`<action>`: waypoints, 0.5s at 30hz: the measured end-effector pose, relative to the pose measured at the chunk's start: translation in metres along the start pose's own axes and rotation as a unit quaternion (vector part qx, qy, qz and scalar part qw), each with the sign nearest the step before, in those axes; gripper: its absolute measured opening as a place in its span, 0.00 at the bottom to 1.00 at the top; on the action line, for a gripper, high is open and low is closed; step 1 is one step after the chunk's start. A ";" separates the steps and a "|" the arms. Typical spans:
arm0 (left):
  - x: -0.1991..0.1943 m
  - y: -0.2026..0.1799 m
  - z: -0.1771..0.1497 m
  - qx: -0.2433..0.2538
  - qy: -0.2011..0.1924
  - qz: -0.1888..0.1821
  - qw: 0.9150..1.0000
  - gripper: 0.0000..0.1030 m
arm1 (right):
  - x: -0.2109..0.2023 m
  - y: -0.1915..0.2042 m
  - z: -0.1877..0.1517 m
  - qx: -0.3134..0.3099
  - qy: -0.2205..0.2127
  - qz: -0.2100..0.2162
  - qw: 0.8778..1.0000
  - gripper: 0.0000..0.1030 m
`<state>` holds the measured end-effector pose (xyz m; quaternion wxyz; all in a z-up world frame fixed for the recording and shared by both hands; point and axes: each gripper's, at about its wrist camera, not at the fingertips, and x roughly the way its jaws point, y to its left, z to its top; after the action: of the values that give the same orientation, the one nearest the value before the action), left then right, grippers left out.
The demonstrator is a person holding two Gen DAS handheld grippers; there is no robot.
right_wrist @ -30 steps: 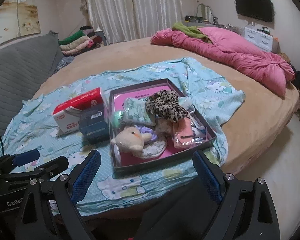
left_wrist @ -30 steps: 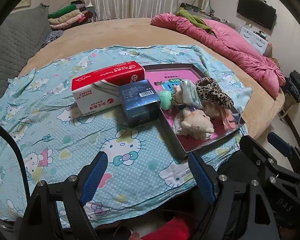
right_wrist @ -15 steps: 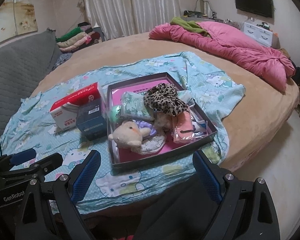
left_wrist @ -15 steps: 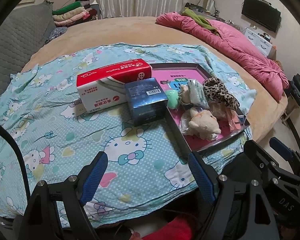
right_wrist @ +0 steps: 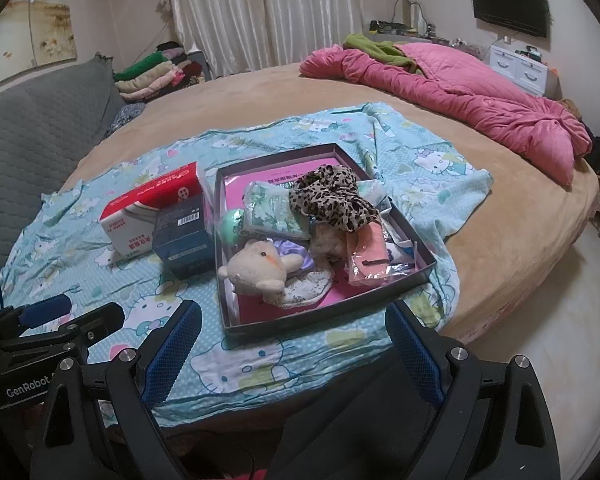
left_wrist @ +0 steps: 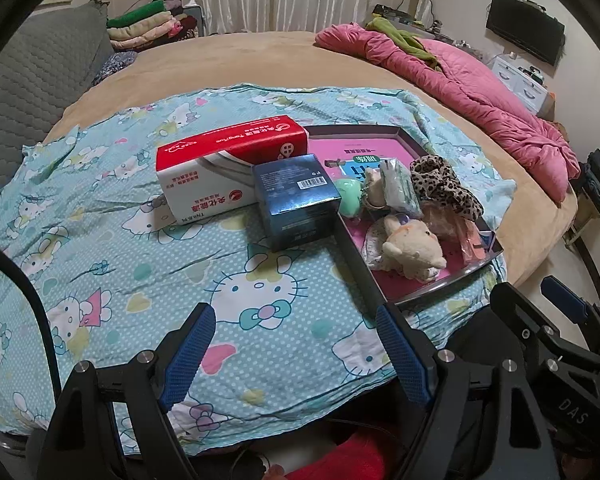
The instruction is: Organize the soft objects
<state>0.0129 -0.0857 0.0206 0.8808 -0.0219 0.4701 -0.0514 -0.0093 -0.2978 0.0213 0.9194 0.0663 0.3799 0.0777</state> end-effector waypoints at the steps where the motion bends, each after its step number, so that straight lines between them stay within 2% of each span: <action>1: 0.000 0.000 0.000 0.000 0.000 0.000 1.000 0.80 | 0.000 0.000 0.000 -0.001 0.001 0.001 1.000 0.91; 15: 0.000 0.001 0.000 -0.001 0.000 0.001 1.000 0.80 | -0.001 0.001 0.000 -0.004 0.000 0.000 1.000 0.91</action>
<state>0.0131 -0.0851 0.0205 0.8808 -0.0223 0.4704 -0.0496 -0.0100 -0.2965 0.0220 0.9197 0.0626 0.3795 0.0790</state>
